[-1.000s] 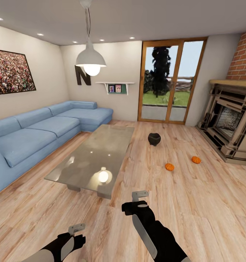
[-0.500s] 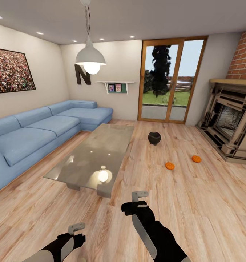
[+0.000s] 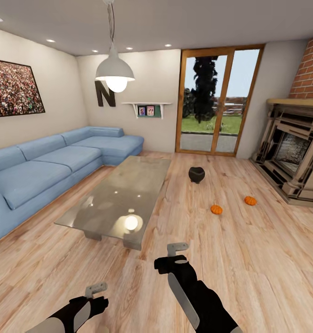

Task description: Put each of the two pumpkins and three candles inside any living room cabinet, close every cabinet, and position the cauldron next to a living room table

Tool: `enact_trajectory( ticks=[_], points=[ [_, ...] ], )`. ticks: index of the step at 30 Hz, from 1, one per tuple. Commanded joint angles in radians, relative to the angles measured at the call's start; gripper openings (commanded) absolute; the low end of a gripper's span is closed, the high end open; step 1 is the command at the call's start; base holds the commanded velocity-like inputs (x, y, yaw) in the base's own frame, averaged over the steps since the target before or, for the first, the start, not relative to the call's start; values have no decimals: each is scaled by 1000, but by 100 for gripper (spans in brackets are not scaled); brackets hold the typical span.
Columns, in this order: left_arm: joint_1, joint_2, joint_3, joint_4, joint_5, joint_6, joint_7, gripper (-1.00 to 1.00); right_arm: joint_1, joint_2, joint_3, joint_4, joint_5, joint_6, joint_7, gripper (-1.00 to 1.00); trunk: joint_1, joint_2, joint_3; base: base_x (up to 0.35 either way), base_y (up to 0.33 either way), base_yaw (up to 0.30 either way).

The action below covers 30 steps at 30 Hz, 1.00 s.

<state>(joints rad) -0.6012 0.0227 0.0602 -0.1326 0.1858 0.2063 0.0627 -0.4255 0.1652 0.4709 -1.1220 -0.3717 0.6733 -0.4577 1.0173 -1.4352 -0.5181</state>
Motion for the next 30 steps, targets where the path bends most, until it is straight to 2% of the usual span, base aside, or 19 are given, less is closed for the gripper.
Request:
enact_trajectory(
  ticks=[1, 9, 30],
  points=[
    [0, 1, 6, -2, 5, 6, 3, 100, -1, 0, 3, -2, -10, 2, -10, 100, 4, -8, -4, 0, 0, 0],
    [0, 4, 6, -3, 6, 4, 3, 100, -1, 5, 6, -19, -12, 2, -10, 100, 35, -64, -28, 0, 0, 106],
    [0, 3, 6, -4, 6, 1, 2, 100, -1, 6, 31, -21, -12, 2, -10, 100, 115, -211, -93, 0, 0, 282]
  ],
)
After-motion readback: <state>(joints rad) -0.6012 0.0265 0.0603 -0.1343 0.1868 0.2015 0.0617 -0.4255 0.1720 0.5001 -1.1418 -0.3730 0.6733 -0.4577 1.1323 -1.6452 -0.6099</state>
